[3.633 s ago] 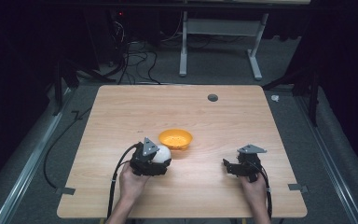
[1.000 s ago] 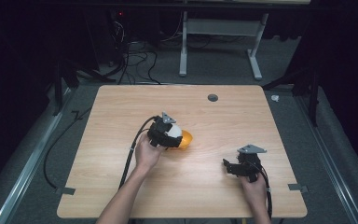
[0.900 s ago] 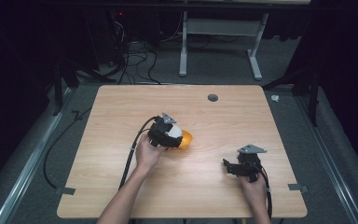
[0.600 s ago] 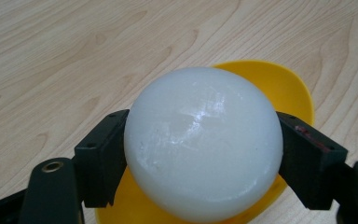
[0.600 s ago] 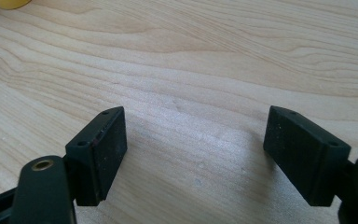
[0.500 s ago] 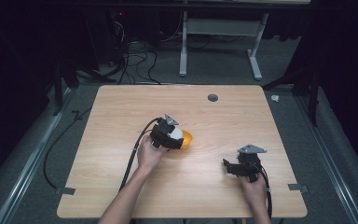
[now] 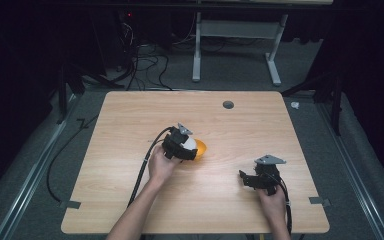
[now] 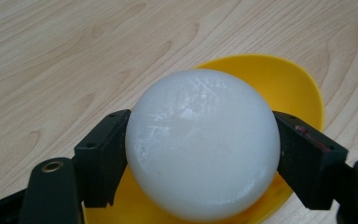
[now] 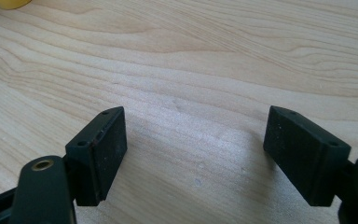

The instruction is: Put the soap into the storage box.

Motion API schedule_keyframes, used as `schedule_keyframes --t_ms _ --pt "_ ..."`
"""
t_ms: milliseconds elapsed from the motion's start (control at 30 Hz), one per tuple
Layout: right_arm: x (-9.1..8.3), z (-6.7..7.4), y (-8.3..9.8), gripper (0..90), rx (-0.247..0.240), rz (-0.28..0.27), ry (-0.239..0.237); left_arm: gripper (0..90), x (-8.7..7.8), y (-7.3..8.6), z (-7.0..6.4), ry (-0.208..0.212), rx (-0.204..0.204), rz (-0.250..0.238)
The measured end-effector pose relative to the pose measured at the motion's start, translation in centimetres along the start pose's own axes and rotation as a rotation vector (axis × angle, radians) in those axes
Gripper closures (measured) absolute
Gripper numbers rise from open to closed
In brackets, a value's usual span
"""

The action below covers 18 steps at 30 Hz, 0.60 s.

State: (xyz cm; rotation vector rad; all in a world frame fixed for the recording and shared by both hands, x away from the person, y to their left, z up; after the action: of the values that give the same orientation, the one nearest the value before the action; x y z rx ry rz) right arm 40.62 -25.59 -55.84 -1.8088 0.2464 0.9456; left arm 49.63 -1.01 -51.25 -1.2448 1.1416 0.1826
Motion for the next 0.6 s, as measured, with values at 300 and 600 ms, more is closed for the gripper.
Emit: schedule_keyframes --t_ms 300,600 --pt "-0.01 0.02 0.01 22.0 0.0 0.0 0.0 24.2 -0.52 -0.38 -0.19 -0.035 0.021 -0.038" --pt "-0.03 0.01 0.04 22.0 -0.004 0.0 0.0 22.7 -0.97 -0.61 -0.09 -0.022 0.003 -0.056"
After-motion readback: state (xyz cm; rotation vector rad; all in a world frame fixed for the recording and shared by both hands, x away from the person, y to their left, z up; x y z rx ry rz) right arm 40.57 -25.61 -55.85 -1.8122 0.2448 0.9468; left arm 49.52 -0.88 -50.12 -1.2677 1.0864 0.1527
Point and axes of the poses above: each handheld gripper's, and its own axes: x roughly forward along the jaws, y roughly out of its underside, z roughly to its left, the point moved 8 cm from there along x, roughly forward along the jaws, and after that the axes turned 12 degrees about -x, right-handed, at the moved point
